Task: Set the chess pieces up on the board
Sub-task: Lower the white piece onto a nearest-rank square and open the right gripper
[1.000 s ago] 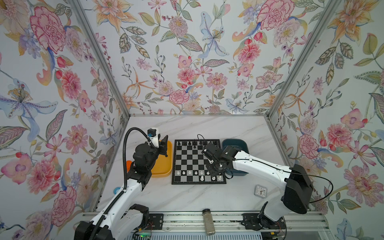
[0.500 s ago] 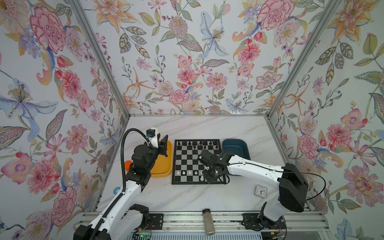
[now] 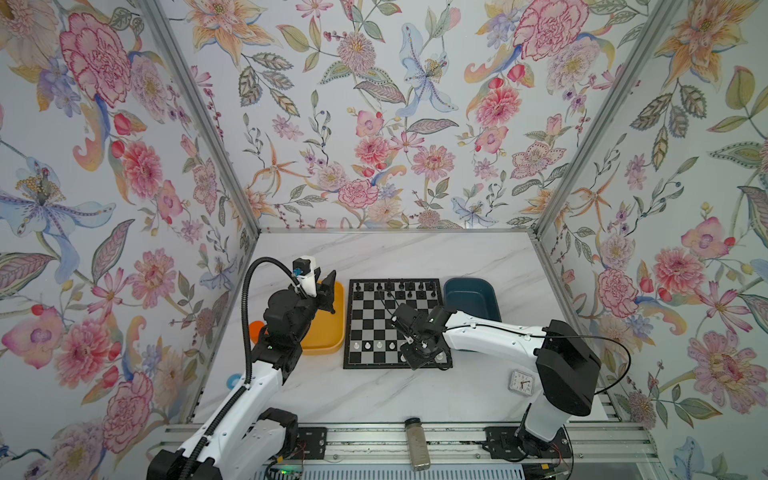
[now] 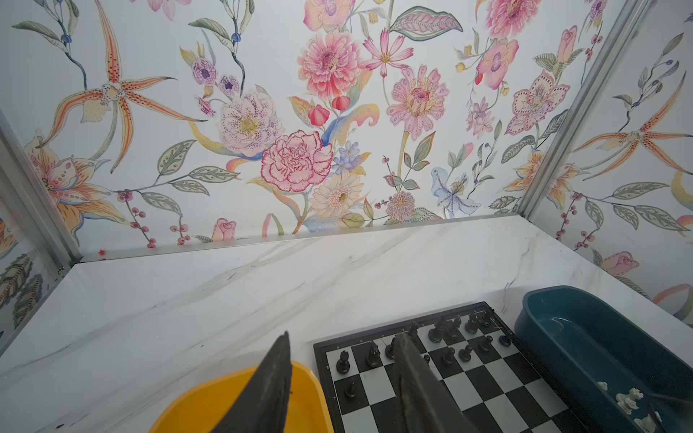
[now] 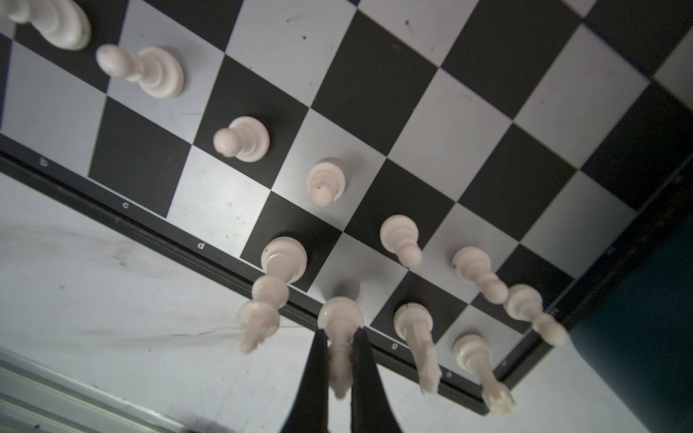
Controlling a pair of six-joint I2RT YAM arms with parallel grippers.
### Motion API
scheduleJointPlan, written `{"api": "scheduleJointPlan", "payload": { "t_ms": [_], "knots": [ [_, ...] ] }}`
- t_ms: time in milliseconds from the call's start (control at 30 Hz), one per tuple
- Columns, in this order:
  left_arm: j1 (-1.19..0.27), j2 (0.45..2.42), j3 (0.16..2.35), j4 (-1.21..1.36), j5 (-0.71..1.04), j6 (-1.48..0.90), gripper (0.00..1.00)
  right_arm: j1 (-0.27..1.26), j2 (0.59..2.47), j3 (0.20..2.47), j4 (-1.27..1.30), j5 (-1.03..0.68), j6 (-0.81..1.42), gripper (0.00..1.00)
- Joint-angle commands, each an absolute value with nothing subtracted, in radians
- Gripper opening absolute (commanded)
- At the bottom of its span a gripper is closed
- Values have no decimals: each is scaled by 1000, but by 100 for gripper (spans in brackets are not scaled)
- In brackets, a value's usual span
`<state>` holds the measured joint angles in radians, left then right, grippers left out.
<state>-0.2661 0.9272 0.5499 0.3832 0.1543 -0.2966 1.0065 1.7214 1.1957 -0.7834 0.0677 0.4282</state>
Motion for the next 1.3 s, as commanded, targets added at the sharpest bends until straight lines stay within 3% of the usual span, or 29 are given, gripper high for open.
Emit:
{"api": "scheduleJointPlan", "payload": {
  "t_ms": [0,1267],
  "knots": [
    [-256,911,538,396,171,-296,46,1003,1753,1195,-773,75,446,0],
    [-256,911,536,388,160,-285,47,979,1795,1215,-773,68,456,0]
  ]
}}
